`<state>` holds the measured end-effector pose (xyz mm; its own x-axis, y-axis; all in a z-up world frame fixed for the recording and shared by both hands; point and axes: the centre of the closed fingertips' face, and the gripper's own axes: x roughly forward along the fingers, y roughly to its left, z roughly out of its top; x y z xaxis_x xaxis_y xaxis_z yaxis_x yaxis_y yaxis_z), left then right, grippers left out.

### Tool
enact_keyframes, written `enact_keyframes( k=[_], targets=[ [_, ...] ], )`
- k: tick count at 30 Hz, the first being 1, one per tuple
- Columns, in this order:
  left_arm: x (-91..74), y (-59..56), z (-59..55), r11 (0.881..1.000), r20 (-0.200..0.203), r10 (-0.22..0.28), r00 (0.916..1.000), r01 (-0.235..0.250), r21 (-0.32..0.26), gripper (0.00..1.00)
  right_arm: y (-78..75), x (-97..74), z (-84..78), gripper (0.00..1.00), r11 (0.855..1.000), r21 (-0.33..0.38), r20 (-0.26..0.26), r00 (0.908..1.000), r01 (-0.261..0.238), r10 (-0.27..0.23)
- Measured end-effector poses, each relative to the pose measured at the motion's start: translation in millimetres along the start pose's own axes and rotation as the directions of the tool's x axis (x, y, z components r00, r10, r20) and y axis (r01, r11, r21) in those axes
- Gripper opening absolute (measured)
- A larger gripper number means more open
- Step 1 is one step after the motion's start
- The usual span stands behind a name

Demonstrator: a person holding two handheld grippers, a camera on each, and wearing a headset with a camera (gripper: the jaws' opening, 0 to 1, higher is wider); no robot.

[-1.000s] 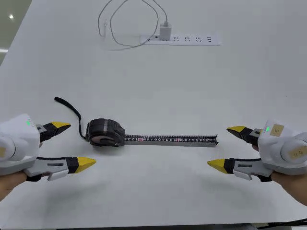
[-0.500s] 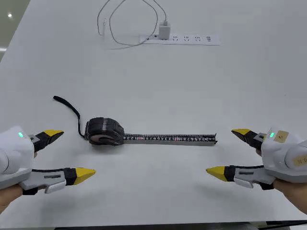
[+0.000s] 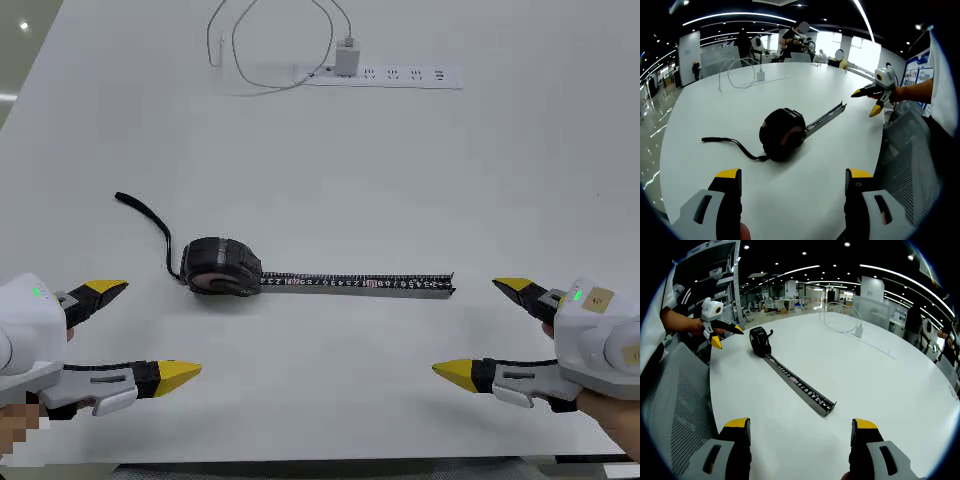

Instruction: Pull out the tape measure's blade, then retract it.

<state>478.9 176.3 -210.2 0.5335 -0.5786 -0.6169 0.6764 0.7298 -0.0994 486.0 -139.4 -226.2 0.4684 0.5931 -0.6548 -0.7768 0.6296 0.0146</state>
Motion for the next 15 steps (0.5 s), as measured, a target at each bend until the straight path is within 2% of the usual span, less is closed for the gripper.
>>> enact_keyframes(
  k=[15],
  targets=[
    [-8.6, -8.2, -4.4, 1.000, 0.011, 0.007, 0.9999, -0.007, -0.025, 0.86, 9.3, -7.5, -2.4, 0.85, 1.000, 0.021, 0.025, 0.9996, 0.009, -0.010]
  ],
)
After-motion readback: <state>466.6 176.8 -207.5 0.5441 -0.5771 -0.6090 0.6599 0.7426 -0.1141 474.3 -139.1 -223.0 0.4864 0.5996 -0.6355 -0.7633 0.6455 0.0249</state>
